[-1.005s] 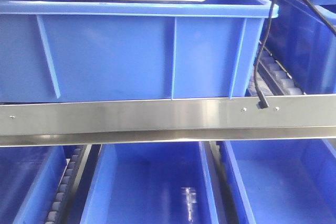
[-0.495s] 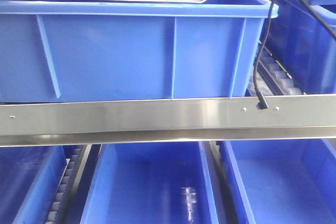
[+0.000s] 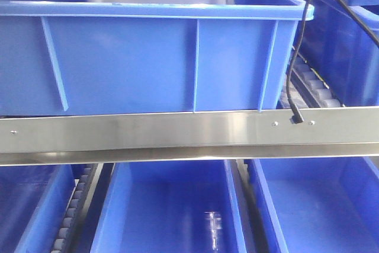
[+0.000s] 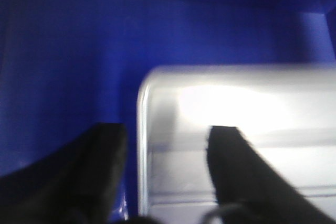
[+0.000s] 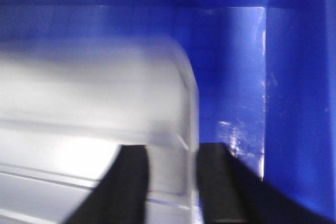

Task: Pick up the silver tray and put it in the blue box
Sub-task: 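Open both grippers to release the tray into the blue crate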

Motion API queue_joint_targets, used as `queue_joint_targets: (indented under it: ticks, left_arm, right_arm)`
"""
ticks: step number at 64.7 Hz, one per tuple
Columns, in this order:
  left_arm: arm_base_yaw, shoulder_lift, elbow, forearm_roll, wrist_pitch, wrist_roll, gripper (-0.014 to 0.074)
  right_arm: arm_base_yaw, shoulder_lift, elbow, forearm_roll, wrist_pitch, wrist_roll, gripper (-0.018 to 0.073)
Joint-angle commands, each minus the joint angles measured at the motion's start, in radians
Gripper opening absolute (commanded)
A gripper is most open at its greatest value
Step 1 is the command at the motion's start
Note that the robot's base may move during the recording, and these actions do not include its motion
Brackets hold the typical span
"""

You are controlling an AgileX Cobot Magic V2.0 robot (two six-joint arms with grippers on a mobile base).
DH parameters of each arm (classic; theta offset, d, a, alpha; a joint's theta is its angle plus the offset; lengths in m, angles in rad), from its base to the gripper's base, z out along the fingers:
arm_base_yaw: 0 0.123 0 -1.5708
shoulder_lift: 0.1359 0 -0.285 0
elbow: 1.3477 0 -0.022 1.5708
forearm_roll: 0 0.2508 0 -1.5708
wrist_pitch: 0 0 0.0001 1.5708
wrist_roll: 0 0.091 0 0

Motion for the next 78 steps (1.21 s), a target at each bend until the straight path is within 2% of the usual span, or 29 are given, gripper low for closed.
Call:
queue_joint_targets:
  ticks: [1,18,21,30,36,53,63,67,71,78]
  left_arm:
    - [0.011,-0.055,-0.036,0.033,-0.077,-0.004,0.0439]
    - [0.013,-0.055,-0.036,0.037,-0.084,-0.004,0.0373]
    - [0.013,-0.055,-0.036,0.037,-0.084,-0.004,0.0285]
    - [0.013,-0.054,-0.036,0.037,-0.084,-0.004,-0.0021]
    - [0.013,-0.050,-0.036,0.037,-0.097,-0.004,-0.0005]
    - [0.024,-0.126,-0.036,0.035,-0.100,-0.004,-0.0006]
    - [0.020,-0.211,0.021,0.030,-0.104,-0.004,-0.0006]
    - [0.020,-0.257,0.098,0.030,-0.157,-0.004,-0.0005]
    - [0.020,-0.326,0.220,0.030,-0.273,-0.004,-0.0004]
    - [0.020,-0.470,0.479,0.030,-0.601,-0.004,-0.0004]
  right_arm:
    - [-0.021,-0.052,-0.040,-0.015,-0.094,-0.006,0.0482]
    - [-0.042,-0.049,-0.040,-0.035,-0.088,-0.006,0.0468]
    - [-0.042,-0.049,-0.040,-0.035,-0.086,-0.006,0.0410]
    - [-0.042,-0.049,-0.040,-0.035,-0.084,-0.006,0.0037]
    - [-0.043,-0.047,-0.040,-0.035,-0.097,-0.006,0.0082]
    - [-0.043,-0.115,-0.037,-0.035,-0.078,-0.008,0.0049]
    - [-0.031,-0.193,0.051,-0.048,-0.155,-0.021,0.0049]
    - [-0.025,-0.249,0.147,-0.049,-0.235,-0.044,0.0049]
    - [-0.020,-0.323,0.283,-0.051,-0.363,-0.060,0.0049]
    - [-0.020,-0.462,0.545,-0.066,-0.612,-0.083,0.0049]
